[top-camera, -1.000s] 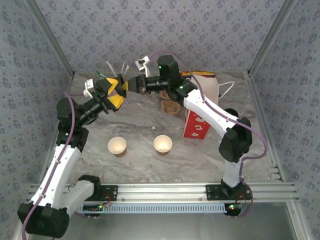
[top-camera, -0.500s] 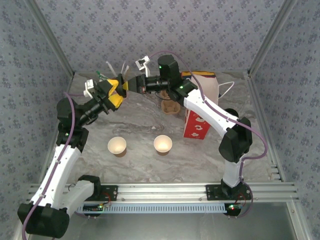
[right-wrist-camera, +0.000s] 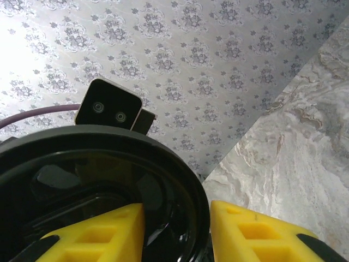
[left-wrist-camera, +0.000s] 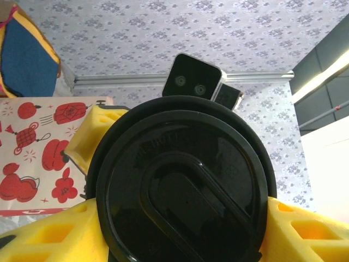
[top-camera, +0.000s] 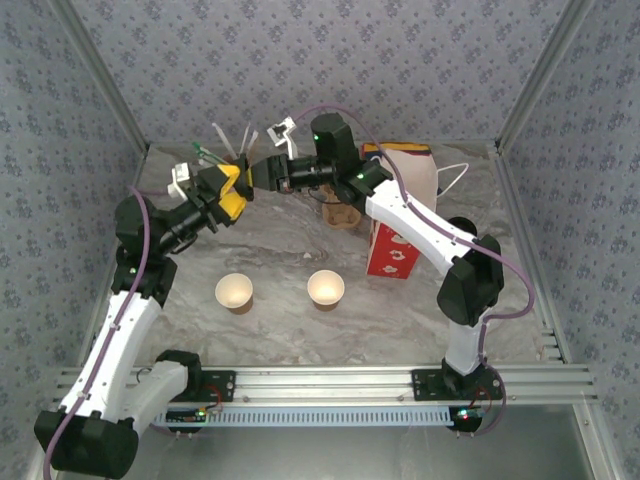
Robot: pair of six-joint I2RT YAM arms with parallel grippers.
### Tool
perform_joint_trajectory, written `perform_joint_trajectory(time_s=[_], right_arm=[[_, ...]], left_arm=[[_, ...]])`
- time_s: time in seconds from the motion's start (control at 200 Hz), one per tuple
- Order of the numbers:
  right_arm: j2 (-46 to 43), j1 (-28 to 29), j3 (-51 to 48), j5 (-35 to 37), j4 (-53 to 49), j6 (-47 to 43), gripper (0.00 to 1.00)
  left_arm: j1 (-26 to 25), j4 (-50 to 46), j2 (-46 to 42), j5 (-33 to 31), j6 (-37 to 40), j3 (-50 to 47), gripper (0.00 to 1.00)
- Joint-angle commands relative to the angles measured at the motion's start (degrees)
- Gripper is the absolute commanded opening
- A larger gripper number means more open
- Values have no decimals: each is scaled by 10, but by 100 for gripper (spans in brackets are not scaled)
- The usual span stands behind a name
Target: Pack the takeout coffee
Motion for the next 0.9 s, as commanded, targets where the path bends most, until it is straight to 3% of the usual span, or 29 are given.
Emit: perform_joint_trajectory(time_s=[0.0,0.115,0.185,0.26,0.41,0.54,0.75,0.82,0.895], right_arm=[[-21,2,15,3,-28,-25,39],[-29,0,16,16,-54,-43,39],[-38,-2,14,32,-77,-58,48],[-48,-5,13,52,-102,-72,48],[-78,-5,7,101,-155,-112,51],[-104,-6,9,147,-211,-146,59],[-163,-10,-3,240,-302,-207,81],[-182,-14,-10,268,-324,-217,99],[-201,-17,-19,291,-341,-224,100]], left_arm=[[8,-33,-14,16,24,26,60],[11,-71,-19,17,49,36,59],[15,-97,-21,20,64,46,61],[17,-137,-23,21,90,62,61],[18,-276,-24,10,187,117,59],[18,-386,-20,-6,273,157,58],[17,-476,-20,-32,350,175,58],[16,-493,-24,-42,366,172,57],[13,-512,-25,-50,384,171,57]])
